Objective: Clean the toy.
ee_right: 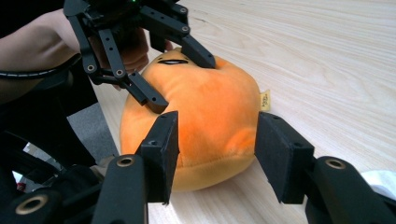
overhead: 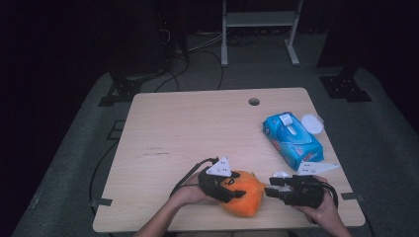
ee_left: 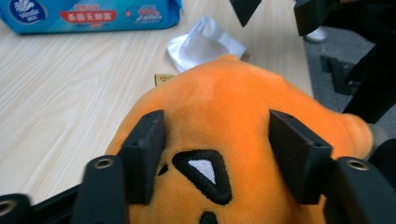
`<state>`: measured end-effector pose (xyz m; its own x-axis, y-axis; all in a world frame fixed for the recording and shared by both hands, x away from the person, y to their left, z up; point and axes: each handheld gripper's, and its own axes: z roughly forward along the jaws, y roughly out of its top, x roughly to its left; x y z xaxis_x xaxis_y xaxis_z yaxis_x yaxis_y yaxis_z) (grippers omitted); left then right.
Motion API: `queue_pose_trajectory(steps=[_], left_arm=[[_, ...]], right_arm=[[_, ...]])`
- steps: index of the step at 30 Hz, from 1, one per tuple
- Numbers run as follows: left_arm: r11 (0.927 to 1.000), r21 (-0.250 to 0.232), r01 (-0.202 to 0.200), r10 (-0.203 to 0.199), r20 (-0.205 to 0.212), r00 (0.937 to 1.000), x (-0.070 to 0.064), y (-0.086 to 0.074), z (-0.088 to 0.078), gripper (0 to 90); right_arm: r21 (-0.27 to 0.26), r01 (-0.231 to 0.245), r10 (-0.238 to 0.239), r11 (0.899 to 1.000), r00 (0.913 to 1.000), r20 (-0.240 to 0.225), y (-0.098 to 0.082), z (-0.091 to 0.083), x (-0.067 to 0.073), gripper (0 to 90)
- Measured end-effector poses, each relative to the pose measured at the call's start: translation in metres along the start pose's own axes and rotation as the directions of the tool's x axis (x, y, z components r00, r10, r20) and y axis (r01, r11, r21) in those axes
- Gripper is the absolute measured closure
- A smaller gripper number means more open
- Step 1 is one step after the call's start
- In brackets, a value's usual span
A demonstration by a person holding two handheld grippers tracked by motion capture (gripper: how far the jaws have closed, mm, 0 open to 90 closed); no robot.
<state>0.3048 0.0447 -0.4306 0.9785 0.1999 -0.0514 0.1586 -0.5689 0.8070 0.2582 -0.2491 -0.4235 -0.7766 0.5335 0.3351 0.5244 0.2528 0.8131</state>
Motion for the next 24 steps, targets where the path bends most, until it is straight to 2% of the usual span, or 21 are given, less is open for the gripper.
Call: queue_pose_trajectory(steps=[3, 7, 11, 19, 24], left_arm=[[0.9999, 0.011, 0.0, 0.0, -0.021, 0.9998, -0.001, 0.003, -0.001, 45.8], [0.9998, -0.02, -0.009, 0.008, -0.051, 0.9987, -0.008, 0.006, -0.001, 52.8], [0.9992, -0.039, -0.01, 0.008, -0.048, 0.9988, -0.011, 0.011, -0.003, 56.6], [0.999, -0.045, 0.004, -0.007, -0.062, 0.9981, -0.004, 0.021, -0.009, 59.1], [0.9974, -0.063, 0.034, -0.04, -0.084, 0.9956, 0.008, 0.026, -0.014, 59.2]], right_arm=[[-0.005, -0.017, 0.017, 1.0, 0.9999, -0.001, -0.001, 0.0, -0.003, 48.4], [-0.012, -0.032, 0.032, 0.999, 0.9995, 0.001, -0.001, -0.002, -0.006, 48.0], [-0.025, -0.051, 0.051, 0.998, 0.9987, 0.002, -0.001, -0.004, -0.01, 47.6], [-0.035, -0.069, 0.069, 0.997, 0.9976, 0.004, -0.002, -0.007, -0.013, 47.5], [-0.043, -0.065, 0.066, 0.997, 0.9977, 0.013, -0.001, -0.009, -0.013, 47.5]])
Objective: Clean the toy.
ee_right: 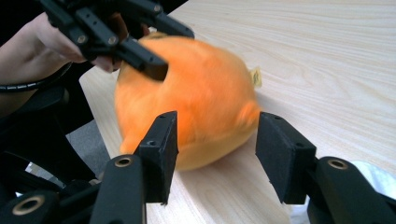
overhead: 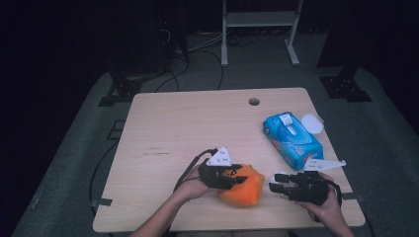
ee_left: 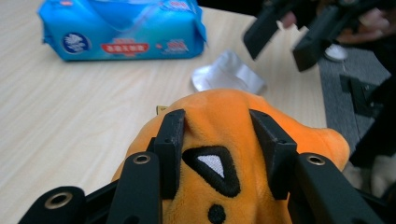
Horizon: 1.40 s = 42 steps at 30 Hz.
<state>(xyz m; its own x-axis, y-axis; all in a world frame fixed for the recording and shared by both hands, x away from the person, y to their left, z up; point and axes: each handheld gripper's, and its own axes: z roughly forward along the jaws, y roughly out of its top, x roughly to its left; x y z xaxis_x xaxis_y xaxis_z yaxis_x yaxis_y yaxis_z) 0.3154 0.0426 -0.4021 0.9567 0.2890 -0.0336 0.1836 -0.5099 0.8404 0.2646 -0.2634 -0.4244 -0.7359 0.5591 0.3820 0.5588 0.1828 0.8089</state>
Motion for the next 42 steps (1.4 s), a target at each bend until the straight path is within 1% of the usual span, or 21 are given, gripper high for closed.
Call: queue_pose_trajectory(steps=[4, 7, 9, 10, 14, 15, 16, 18, 20, 22, 23, 25, 26, 27, 28, 29, 32, 37, 40, 42], left_arm=[[1.0, -0.008, -0.005, 0.004, -0.045, 0.999, 0.012, 0.01, -0.004, 59.2], [0.9995, -0.03, 0.009, -0.011, -0.069, 0.9975, 0.024, 0.016, -0.008, 59.2], [0.9997, -0.023, 0.001, -0.003, -0.09, 0.9959, 0.03, 0.018, -0.01, 59.1], [0.9996, -0.028, 0.003, -0.006, -0.102, 0.9947, 0.033, 0.019, -0.011, 59.1], [0.9988, -0.044, 0.019, -0.025, -0.119, 0.9926, 0.045, 0.02, -0.011, 59.0], [0.9991, -0.039, 0.019, -0.024, -0.129, 0.9914, 0.048, 0.019, -0.01, 59.0], [0.9995, -0.028, 0.014, -0.018, -0.144, 0.9895, 0.052, 0.017, -0.009, 59.0], [0.9992, -0.031, 0.026, -0.03, -0.16, 0.9866, 0.057, 0.014, -0.008, 58.9], [0.9984, -0.038, 0.042, -0.048, -0.186, 0.9814, 0.064, 0.01, -0.007, 58.8], [0.9985, -0.028, 0.046, -0.051, -0.219, 0.9744, 0.069, 0.006, -0.006, 58.5], [0.9977, -0.029, 0.062, -0.067, -0.231, 0.9706, 0.073, 0.002, -0.005, 58.2], [0.9957, -0.028, 0.088, -0.092, -0.233, 0.968, 0.077, -0.005, -0.002, 57.4], [0.995, -0.024, 0.097, -0.1, -0.228, 0.9685, 0.078, -0.008, -0.001, 56.5], [0.9924, -0.044, 0.115, -0.122, -0.213, 0.9693, 0.079, -0.014, -0.001, 56.0], [0.99, -0.055, 0.13, -0.139, -0.206, 0.9686, 0.08, -0.016, -0.002, 54.8], [0.9888, -0.06, 0.137, -0.147, -0.206, 0.9674, 0.08, -0.016, -0.003, 53.8], [0.9887, -0.056, 0.139, -0.148, -0.208, 0.9669, 0.08, -0.016, -0.005, 47.6], [0.9886, -0.05, 0.142, -0.149, -0.214, 0.9654, 0.074, -0.012, -0.011, 36.3], [0.9891, -0.036, 0.142, -0.147, -0.215, 0.9656, 0.073, -0.011, -0.014, 32.2], [0.9886, -0.04, 0.145, -0.15, -0.218, 0.9644, 0.072, -0.011, -0.016, 30.7]], right_arm=[[-0.008, -0.013, 0.013, 1.0, 0.9999, 0.004, 0.0, -0.001, -0.003, 47.4], [-0.007, -0.013, 0.013, 1.0, 0.9999, 0.011, 0.0, -0.001, -0.004, 47.3], [-0.004, -0.006, 0.006, 1.0, 0.9998, 0.021, 0.0, -0.001, -0.005, 46.8], [-0.006, -0.006, 0.006, 1.0, 0.9998, 0.021, 0.0, -0.001, -0.005, 46.8], [-0.011, -0.01, 0.011, 1.0, 0.9997, 0.024, 0.0, -0.001, -0.009, 45.9], [-0.011, -0.014, 0.015, 1.0, 0.9996, 0.024, 0.0, -0.001, -0.01, 45.9], [-0.008, -0.016, 0.016, 1.0, 0.9996, 0.024, 0.0, -0.001, -0.012, 45.9], [-0.008, -0.02, 0.02, 1.0, 0.9994, 0.029, 0.0, -0.001, -0.014, 45.4], [-0.011, -0.02, 0.02, 1.0, 0.9992, 0.035, 0.0, -0.002, -0.016, 45.2], [-0.012, -0.022, 0.022, 1.0, 0.999, 0.039, 0.0, -0.003, -0.017, 44.5], [-0.01, -0.02, 0.021, 1.0, 0.9989, 0.042, 0.0, -0.003, -0.017, 43.9], [0.0, -0.012, 0.012, 1.0, 0.9985, 0.053, 0.0, -0.001, -0.018, 43.5], [0.007, -0.012, 0.012, 1.0, 0.9983, 0.057, 0.0, 0.0, -0.018, 43.4], [0.01, -0.012, 0.011, 1.0, 0.9983, 0.056, 0.0, 0.001, -0.019, 43.3], [0.017, -0.015, 0.014, 1.0, 0.9981, 0.059, 0.0, 0.002, -0.019, 43.2], [0.022, -0.012, 0.011, 1.0, 0.998, 0.062, -0.001, 0.003, -0.019, 43.0], [0.027, -0.011, 0.01, 1.0, 0.998, 0.063, -0.001, 0.004, -0.019, 41.9], [0.037, -0.006, 0.004, 0.999, 0.9975, 0.071, -0.001, 0.005, -0.018, 41.1], [0.037, -0.018, 0.015, 0.999, 0.997, 0.076, -0.001, 0.004, -0.018, 40.6], [0.034, -0.016, 0.013, 0.999, 0.9965, 0.083, -0.001, 0.003, -0.018, 40.5]])
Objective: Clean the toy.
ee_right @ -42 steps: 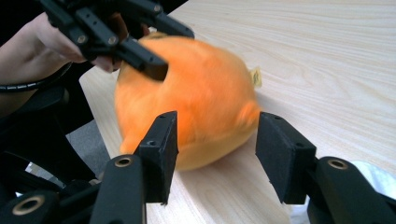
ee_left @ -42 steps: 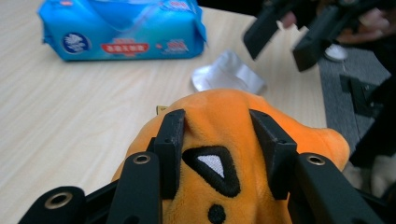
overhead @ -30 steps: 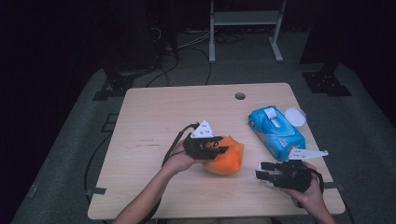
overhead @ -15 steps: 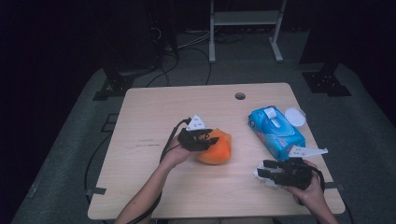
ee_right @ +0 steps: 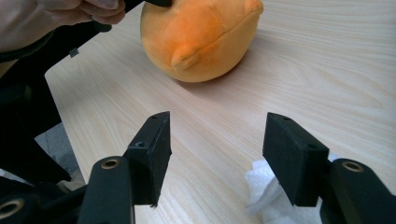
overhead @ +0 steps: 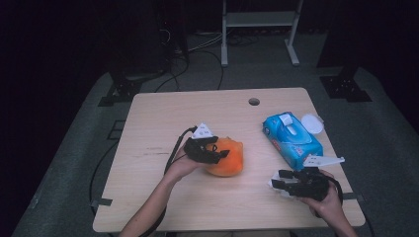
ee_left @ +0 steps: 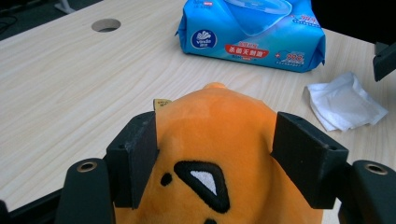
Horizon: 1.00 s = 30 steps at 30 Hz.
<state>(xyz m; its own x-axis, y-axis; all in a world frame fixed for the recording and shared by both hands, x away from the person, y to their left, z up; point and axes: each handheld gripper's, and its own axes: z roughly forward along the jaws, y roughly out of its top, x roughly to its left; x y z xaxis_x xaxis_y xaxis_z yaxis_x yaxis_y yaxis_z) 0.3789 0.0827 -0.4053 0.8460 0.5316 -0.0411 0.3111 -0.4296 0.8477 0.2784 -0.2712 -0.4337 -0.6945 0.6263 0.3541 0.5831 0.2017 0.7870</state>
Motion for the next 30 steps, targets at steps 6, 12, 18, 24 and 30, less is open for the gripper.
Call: queue_pose_trajectory(steps=[6, 12, 18, 24, 30], left_arm=[[0.9999, 0.002, 0.012, -0.012, 0.005, 0.9999, 0.0, -0.001, -0.005, 25.2], [0.9997, 0.007, 0.023, -0.023, 0.007, 0.9997, 0.0, -0.002, -0.01, 21.4], [0.9996, 0.009, 0.028, -0.028, 0.002, 0.9996, 0.001, -0.004, -0.017, 19.6], [0.9992, 0.006, 0.04, -0.04, 0.002, 0.9992, 0.002, -0.006, -0.023, 18.4], [0.9992, 0.0, 0.039, -0.039, -0.001, 0.9992, 0.001, -0.009, -0.03, 17.7]], right_arm=[[0.007, -0.007, 0.007, 1.0, 1.0, 0.005, -0.001, 0.001, -0.003, 40.2], [0.011, -0.008, 0.008, 1.0, 0.9999, 0.011, -0.002, 0.001, -0.005, 39.7], [0.01, -0.015, 0.015, 1.0, 0.9998, 0.015, -0.002, 0.0, -0.006, 39.6], [0.014, -0.012, 0.012, 1.0, 0.9998, 0.013, -0.002, 0.001, -0.007, 39.4], [0.012, -0.016, 0.015, 1.0, 0.9998, 0.016, -0.003, 0.0, -0.006, 39.4]])
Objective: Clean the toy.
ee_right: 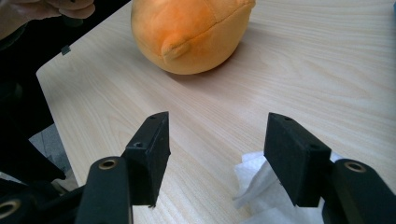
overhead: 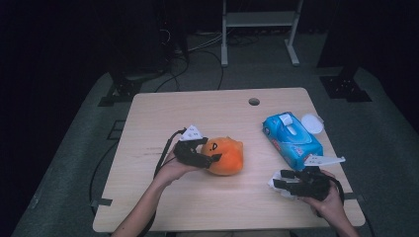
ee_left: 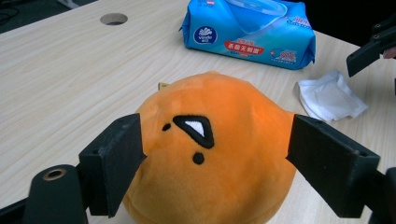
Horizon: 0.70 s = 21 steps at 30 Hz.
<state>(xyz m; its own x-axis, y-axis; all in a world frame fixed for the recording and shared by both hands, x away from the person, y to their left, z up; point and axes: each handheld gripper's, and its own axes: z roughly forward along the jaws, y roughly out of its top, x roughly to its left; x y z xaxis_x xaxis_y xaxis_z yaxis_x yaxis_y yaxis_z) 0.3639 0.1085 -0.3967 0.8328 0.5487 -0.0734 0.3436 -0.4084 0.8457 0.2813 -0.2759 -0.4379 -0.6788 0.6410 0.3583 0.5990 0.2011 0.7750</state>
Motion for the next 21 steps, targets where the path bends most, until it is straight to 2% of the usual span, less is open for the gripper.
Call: queue_pose_trajectory(steps=[13, 21], left_arm=[[0.9999, 0.003, 0.012, -0.012, -0.014, 0.9998, 0.002, -0.01, -0.013, 17.1], [1.0, 0.005, 0.006, -0.006, -0.015, 0.9999, 0.001, -0.015, -0.019, 17.0]], right_arm=[[0.004, 0.003, -0.003, 1.0, 1.0, 0.003, 0.0, 0.001, 0.0, 39.3], [0.005, 0.001, -0.001, 1.0, 1.0, 0.005, 0.0, 0.001, 0.0, 39.1]])
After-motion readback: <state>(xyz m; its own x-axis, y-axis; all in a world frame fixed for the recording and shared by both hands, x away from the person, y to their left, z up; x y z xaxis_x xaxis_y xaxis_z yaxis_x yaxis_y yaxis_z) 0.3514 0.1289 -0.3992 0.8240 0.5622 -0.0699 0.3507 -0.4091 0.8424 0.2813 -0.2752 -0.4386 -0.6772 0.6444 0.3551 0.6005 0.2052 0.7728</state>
